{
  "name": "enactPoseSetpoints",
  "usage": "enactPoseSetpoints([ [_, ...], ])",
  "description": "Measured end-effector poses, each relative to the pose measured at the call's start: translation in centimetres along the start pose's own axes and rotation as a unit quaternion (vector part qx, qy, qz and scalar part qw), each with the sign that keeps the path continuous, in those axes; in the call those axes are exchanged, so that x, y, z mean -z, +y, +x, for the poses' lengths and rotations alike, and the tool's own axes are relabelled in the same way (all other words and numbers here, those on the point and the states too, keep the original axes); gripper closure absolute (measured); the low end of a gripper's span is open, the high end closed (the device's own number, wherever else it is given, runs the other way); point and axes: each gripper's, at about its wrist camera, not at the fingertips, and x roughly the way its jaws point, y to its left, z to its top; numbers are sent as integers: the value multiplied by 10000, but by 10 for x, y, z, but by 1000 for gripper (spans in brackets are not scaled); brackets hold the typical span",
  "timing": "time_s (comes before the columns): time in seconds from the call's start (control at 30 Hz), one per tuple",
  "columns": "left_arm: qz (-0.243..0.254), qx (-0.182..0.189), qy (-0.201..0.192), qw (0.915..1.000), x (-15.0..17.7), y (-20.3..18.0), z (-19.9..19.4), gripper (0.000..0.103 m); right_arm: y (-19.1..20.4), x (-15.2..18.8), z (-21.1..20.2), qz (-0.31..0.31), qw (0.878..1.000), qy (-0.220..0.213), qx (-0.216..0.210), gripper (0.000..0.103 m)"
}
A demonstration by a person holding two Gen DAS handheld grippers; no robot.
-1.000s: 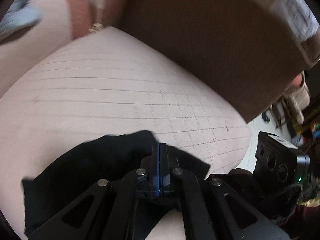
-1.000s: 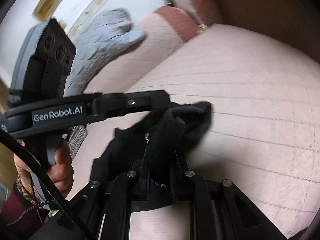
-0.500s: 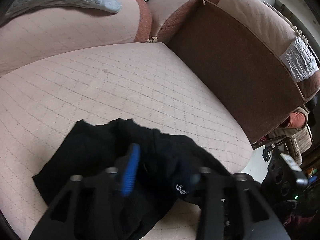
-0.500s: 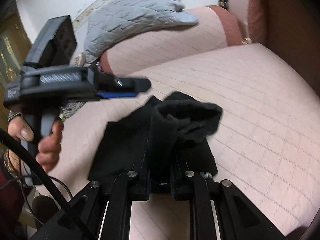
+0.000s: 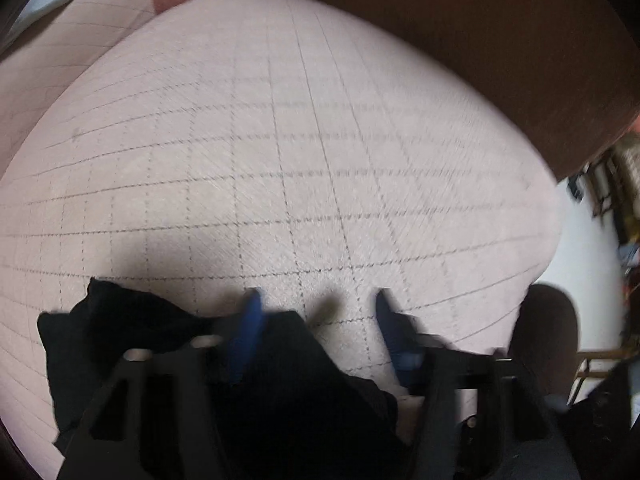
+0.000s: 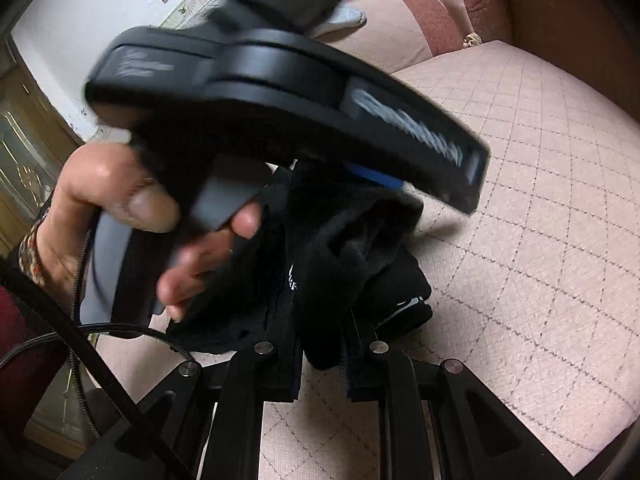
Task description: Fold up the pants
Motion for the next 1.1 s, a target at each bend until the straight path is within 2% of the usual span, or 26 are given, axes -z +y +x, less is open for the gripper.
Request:
enactPoseSetpoints([
  [0.03, 78, -92, 118, 9999, 0, -2, 4, 100, -2, 0, 0, 9, 10000, -5, -24, 87],
  [0.07, 135, -164, 112, 9997, 2, -4, 4, 103, -3, 0, -1, 22, 10000, -12, -36, 87],
  [0.13, 244, -270, 1, 9993, 7, -8, 0, 103, -6, -1, -4, 51, 10000, -37, -71, 87],
  [0.33, -136, -260, -620, 9976, 24, 2, -48, 103, -8, 0, -16, -48, 9999, -146, 44, 87],
  [0.43, -174, -433, -723, 9963, 27, 9, -60, 102, -8, 4, -15, -86, 9998, -109, 141, 87],
  [0.47, -143, -359, -696, 9968, 28, 10, -61, 90, -8, 6, -14, -78, 9998, -91, 151, 87],
  [0.5, -146, -219, -640, 9976, 29, 10, -61, 65, -8, 8, -13, -85, 9998, -80, 166, 87],
  [0.57, -128, -61, -637, 9979, 30, 7, -58, 38, -6, 13, -12, -149, 9996, -86, 221, 87],
  [0.63, -32, 10, -567, 9984, 25, 0, -51, 37, -3, 17, -9, -228, 9993, -111, 267, 87],
  [0.7, 70, -172, -328, 9993, 16, -7, -37, 36, 2, 20, -10, -246, 9993, -112, 265, 87],
  [0.77, 306, -593, 42, 9978, 11, -13, -15, 36, 0, 22, -8, -200, 9995, -80, 236, 87],
  [0.87, 617, -1134, 616, 9897, 11, -20, 15, 36, 3, 23, -4, -217, 9995, -55, 242, 87],
  [0.97, 573, -985, 524, 9921, 13, -19, 11, 62, 4, 25, 0, -225, 9994, -47, 253, 87],
  [1.03, 371, -763, 292, 9960, 14, -12, -5, 70, 6, 23, 1, -197, 9995, -58, 240, 87],
  [1.07, 318, -672, 194, 9970, 17, -10, -12, 97, 8, 22, 0, -200, 9995, -85, 239, 87],
  [1.1, 255, -631, 119, 9976, 19, -7, -20, 96, 10, 21, 0, -224, 9994, -111, 257, 87],
])
